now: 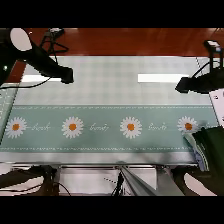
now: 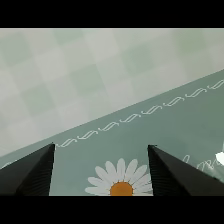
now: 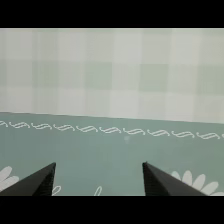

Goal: Fold the shirts.

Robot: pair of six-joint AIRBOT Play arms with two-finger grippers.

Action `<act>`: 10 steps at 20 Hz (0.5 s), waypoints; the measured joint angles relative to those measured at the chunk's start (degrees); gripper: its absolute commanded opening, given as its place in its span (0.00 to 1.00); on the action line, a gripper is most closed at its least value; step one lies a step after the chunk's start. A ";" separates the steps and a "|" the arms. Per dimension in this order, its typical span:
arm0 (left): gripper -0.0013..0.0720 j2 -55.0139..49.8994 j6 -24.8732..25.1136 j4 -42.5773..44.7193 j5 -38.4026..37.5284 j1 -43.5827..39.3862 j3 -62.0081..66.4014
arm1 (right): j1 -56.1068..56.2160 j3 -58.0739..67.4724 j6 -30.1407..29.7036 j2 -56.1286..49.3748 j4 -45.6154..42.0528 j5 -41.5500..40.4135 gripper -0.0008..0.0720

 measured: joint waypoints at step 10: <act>0.99 0.09 -2.86 2.71 2.86 -2.10 0.00 | 2.84 0.00 1.14 -1.75 -3.80 -0.92 0.86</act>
